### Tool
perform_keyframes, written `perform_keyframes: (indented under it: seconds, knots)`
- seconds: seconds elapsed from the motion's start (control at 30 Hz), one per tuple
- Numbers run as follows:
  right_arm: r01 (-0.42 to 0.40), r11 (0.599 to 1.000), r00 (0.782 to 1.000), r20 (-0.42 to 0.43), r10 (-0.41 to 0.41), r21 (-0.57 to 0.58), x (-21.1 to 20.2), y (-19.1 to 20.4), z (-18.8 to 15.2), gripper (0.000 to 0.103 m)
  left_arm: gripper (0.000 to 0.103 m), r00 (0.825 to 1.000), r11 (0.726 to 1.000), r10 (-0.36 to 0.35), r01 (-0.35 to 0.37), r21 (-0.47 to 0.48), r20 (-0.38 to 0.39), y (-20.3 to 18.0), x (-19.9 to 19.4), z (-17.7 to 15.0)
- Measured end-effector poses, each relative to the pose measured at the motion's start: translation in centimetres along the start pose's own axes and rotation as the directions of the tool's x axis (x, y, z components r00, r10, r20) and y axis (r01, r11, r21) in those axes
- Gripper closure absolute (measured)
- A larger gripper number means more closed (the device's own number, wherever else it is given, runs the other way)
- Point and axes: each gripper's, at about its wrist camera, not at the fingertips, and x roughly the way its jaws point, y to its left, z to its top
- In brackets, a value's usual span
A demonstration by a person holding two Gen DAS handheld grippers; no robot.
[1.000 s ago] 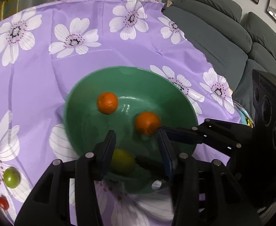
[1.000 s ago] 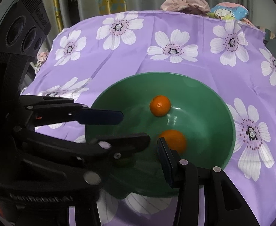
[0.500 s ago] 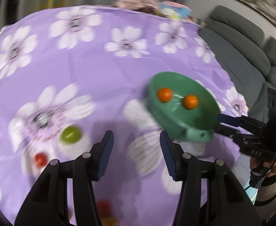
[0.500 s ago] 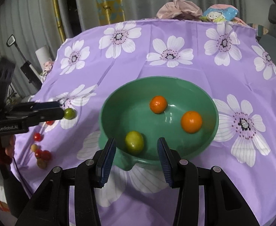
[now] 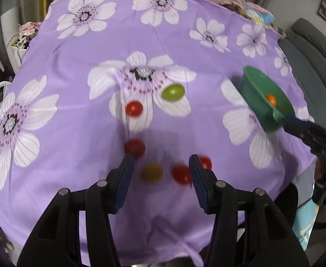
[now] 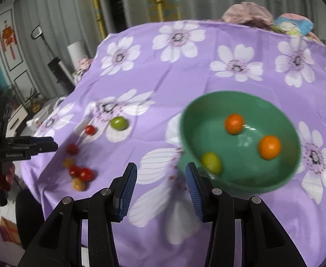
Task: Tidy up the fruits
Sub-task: 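Move the left gripper back to the red cherry tomatoes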
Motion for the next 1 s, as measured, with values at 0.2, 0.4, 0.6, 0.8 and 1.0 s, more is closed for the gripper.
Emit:
perform_keyframes:
  seconds: [0.2, 0.4, 0.6, 0.8, 1.0]
  knots:
    - [-0.081, 0.996, 0.994, -0.081, 0.077, -0.045, 2.4, 3.6, -0.6, 0.057, 0.054, 0.999, 0.997, -0.04, 0.041, 0.059, -0.024, -1.0, 0.5, -1.7]
    - [-0.169, 0.985, 0.976, -0.141, 0.163, -0.028, 4.7, 6.3, -1.1, 0.057, 0.054, 0.996, 0.994, -0.069, 0.074, 0.081, -0.059, -1.9, 1.9, -2.6]
    - [-0.208, 0.978, 0.96, -0.195, 0.201, -0.015, 7.0, 7.9, -1.3, 0.057, 0.057, 0.995, 0.994, -0.07, 0.076, 0.081, -0.077, -2.2, 3.2, -2.6]
    - [-0.236, 0.971, 0.946, -0.22, 0.239, 0.039, 8.9, 8.3, -0.9, 0.057, 0.064, 0.994, 0.995, -0.064, 0.07, 0.067, -0.091, -1.9, 4.3, -2.2]
    - [-0.243, 0.97, 0.938, -0.248, 0.242, 0.026, 10.1, 9.0, -0.6, 0.057, 0.065, 0.994, 0.996, -0.056, 0.063, 0.064, -0.098, -1.7, 4.8, -1.9]
